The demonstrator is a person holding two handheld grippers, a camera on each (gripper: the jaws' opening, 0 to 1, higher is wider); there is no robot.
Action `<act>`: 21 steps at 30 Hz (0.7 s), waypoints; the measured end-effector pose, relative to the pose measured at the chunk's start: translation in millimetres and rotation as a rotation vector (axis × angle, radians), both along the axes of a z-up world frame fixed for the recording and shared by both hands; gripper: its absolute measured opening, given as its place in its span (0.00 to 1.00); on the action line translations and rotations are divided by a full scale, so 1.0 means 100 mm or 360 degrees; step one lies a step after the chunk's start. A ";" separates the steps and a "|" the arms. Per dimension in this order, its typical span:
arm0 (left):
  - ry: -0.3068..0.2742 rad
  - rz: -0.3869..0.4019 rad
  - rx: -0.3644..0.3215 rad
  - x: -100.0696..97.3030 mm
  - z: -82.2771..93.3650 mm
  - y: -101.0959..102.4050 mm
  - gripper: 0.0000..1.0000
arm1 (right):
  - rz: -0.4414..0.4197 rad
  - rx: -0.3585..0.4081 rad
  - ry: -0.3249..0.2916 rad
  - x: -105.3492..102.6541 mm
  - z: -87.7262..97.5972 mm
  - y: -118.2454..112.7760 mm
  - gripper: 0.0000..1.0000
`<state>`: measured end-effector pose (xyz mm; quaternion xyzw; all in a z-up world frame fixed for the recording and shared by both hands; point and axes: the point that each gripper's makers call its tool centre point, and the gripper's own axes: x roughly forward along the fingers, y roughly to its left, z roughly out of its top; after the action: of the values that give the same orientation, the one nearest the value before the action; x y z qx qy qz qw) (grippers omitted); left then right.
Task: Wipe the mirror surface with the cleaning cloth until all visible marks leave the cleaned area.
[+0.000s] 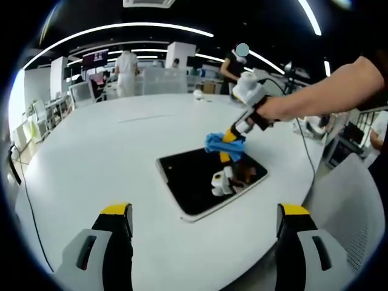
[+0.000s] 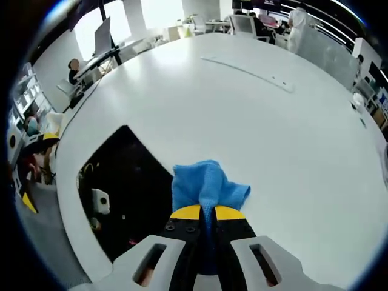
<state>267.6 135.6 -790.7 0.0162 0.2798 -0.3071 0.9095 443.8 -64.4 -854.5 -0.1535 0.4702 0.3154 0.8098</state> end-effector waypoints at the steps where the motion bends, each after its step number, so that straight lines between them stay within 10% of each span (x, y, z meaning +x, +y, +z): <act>1: -0.0001 0.0002 0.0000 0.00 0.00 0.00 0.99 | 0.0001 0.0000 0.0001 0.00 0.00 0.00 0.01; 21: -0.0011 0.0019 -0.0001 0.02 0.02 0.02 0.99 | -0.0011 0.0003 -0.0001 0.02 0.13 0.01 0.01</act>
<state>269.2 138.1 -789.1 0.0153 0.2767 -0.3017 0.9122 445.9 -63.6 -841.0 -0.1512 0.4703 0.3129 0.8112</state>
